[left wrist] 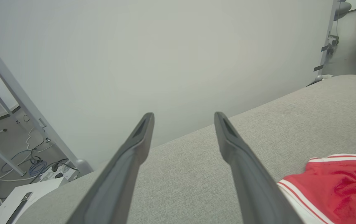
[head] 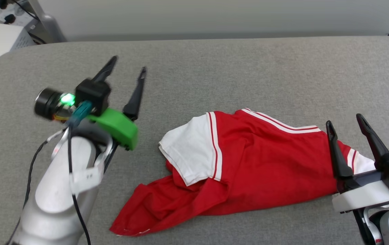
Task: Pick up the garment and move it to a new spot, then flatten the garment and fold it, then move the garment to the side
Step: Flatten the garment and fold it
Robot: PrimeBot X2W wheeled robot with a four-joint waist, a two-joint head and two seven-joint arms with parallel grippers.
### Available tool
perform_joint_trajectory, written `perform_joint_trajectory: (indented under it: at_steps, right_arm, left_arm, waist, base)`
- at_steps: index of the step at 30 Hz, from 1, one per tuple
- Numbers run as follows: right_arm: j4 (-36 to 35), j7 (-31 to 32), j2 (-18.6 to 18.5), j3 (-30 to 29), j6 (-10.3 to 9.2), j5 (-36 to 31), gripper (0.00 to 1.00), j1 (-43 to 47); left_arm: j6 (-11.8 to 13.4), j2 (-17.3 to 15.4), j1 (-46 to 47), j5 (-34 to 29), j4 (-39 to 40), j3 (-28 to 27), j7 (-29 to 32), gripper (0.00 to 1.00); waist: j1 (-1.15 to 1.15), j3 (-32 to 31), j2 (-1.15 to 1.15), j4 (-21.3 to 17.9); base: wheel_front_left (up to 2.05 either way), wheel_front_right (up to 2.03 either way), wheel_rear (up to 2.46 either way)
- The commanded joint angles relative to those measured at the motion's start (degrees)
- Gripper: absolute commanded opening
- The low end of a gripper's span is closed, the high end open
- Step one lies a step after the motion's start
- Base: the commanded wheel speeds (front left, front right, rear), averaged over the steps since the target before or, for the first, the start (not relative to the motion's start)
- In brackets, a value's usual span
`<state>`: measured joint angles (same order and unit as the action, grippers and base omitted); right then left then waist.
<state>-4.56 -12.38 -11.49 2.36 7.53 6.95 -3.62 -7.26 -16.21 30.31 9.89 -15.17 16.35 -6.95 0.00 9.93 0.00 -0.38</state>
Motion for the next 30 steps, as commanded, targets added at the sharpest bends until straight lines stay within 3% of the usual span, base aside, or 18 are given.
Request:
perform_joint_trajectory:
  at_steps: [1,9,14,24,30]
  right_arm:
    - [0.1,-0.5,0.1,0.4,-0.04,-0.5,1.0,-0.4]
    - [1.2,-0.9,0.3,2.0,-0.04,-1.7,1.0,-3.0]
    - [1.9,-1.3,0.5,3.0,-0.04,-2.0,1.0,-5.2]
    - [3.7,-2.2,1.2,6.4,-0.04,-2.6,1.0,-10.8]
    - [4.5,-2.5,1.6,7.9,-0.04,-2.5,1.0,-14.1]
  left_arm:
    - [-0.2,-1.2,3.1,3.0,-0.3,3.0,2.1,1.0]
    - [-0.2,-9.4,18.9,25.8,0.2,22.1,26.2,1.0]
    - [-0.2,-12.1,27.7,33.7,1.4,32.4,37.1,1.0]
    - [-0.2,-12.8,41.5,42.2,-0.2,51.1,48.6,1.0]
    - [-0.2,-13.3,43.9,43.0,-2.7,56.5,50.6,1.0]
  waist:
    - [0.0,1.5,0.0,-1.4]
    - [0.0,5.3,0.0,-4.1]
    - [0.0,8.3,0.0,-5.6]
    - [0.0,14.9,0.0,-8.8]
    - [0.0,17.8,0.0,-10.6]
  base:
    - [0.0,0.0,0.0]
    - [0.0,0.0,0.0]
    - [0.0,0.0,0.0]
    - [0.0,0.0,0.0]
    - [0.0,0.0,0.0]
